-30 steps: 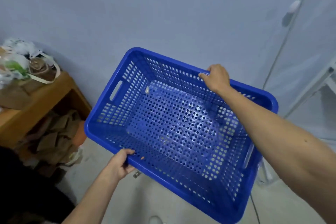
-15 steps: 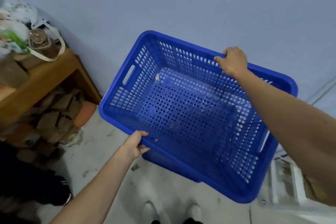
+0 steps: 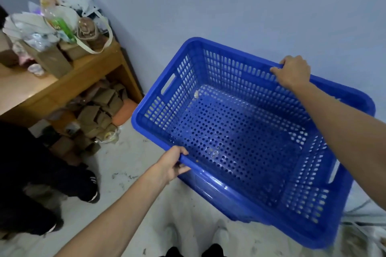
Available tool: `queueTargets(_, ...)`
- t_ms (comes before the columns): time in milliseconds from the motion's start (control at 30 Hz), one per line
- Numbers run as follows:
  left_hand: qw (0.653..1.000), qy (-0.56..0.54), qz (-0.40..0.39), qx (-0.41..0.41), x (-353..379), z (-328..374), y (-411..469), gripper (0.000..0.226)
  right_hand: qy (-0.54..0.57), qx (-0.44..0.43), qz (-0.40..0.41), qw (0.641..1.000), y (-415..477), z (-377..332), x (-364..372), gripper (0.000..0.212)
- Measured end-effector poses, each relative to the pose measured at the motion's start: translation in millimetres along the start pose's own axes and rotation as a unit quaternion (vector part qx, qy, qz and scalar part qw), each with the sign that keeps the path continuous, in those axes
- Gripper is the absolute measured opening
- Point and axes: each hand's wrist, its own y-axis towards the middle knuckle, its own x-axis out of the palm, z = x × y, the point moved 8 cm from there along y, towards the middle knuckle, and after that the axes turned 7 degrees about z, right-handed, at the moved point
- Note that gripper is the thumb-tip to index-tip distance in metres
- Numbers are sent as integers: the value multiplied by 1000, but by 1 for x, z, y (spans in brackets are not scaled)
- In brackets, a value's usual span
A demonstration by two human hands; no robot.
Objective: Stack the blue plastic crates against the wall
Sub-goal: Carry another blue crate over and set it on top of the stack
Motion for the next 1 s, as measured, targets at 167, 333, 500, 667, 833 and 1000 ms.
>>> queueTargets(167,1000,22,1,7,6,2,0,30,-4,-1,-36,999,2,12,20,37)
queueTargets(333,998,58,2,14,14,0,-6,17,14,-10,-92,996,4,22,41,36)
queueTargets(500,992,123,-13,0,32,11,-8,9,44,11,-176,983,3,41,68,59)
queueTargets(667,989,150,-7,-5,41,20,-8,16,5,-14,-247,969,-7,59,84,77)
queueTargets(833,971,238,-13,-3,35,18,-7,35,11,-38,-251,967,-22,58,77,83)
queueTargets(1000,943,332,-5,33,30,29,-7,57,24,-73,-253,964,-56,41,64,84)
